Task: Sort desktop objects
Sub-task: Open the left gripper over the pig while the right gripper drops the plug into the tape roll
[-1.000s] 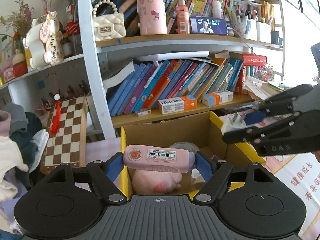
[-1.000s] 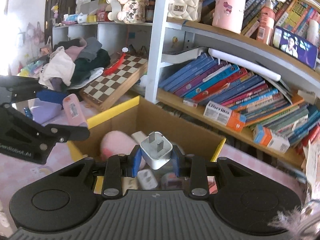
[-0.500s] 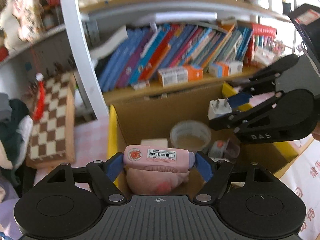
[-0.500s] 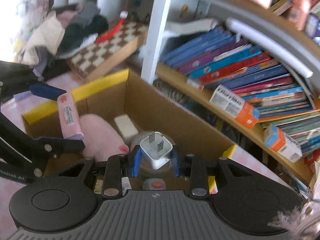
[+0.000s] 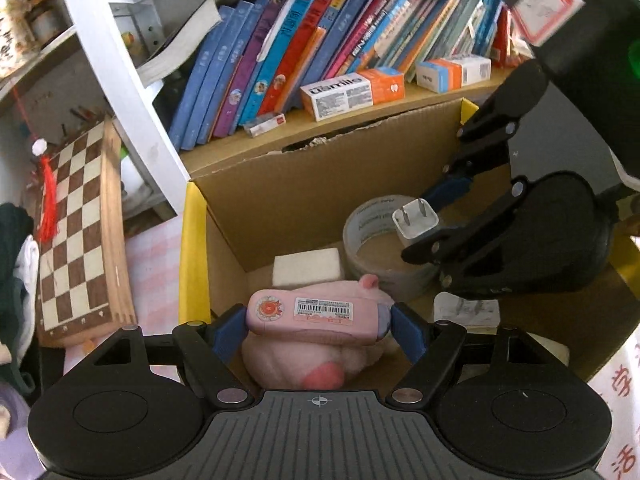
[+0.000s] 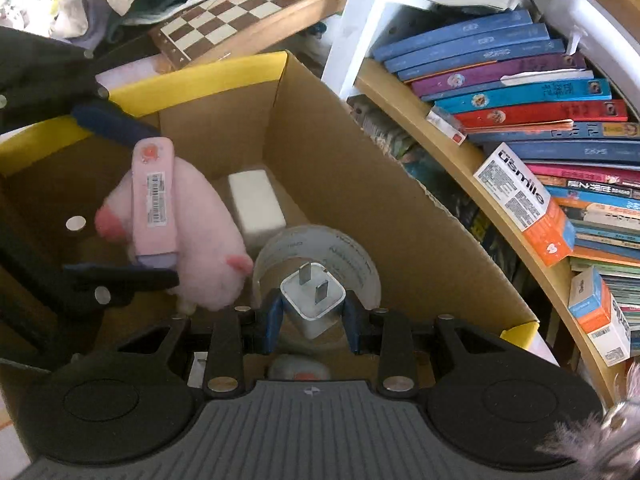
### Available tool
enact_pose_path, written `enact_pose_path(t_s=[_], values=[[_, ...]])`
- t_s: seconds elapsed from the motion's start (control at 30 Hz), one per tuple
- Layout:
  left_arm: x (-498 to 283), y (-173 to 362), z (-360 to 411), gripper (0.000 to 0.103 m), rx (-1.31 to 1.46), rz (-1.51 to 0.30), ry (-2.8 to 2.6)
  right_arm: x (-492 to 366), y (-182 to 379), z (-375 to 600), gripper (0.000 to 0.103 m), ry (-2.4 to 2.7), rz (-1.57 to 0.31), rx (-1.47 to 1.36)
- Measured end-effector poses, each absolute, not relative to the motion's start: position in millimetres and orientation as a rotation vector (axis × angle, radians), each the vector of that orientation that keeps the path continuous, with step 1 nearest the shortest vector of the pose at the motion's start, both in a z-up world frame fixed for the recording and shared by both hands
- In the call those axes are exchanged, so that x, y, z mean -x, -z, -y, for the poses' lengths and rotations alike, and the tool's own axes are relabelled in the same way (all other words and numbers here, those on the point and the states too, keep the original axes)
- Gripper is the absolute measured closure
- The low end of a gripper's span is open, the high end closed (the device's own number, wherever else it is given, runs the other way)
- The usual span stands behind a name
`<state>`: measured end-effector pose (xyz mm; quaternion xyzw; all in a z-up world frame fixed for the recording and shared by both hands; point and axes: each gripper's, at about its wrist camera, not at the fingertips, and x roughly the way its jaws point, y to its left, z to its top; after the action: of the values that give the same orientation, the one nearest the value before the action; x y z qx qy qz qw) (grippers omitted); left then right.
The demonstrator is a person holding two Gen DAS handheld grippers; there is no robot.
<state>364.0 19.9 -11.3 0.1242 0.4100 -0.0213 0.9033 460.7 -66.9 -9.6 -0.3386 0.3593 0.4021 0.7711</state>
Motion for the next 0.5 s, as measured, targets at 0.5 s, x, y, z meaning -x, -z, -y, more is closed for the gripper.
enact_pose_path(t_s=[0.5], values=[[-354, 9, -6, 0.021, -0.343, -0.781, 0.024, -460, 0, 76, 0.041, -0.85, -0.746, 0.647]])
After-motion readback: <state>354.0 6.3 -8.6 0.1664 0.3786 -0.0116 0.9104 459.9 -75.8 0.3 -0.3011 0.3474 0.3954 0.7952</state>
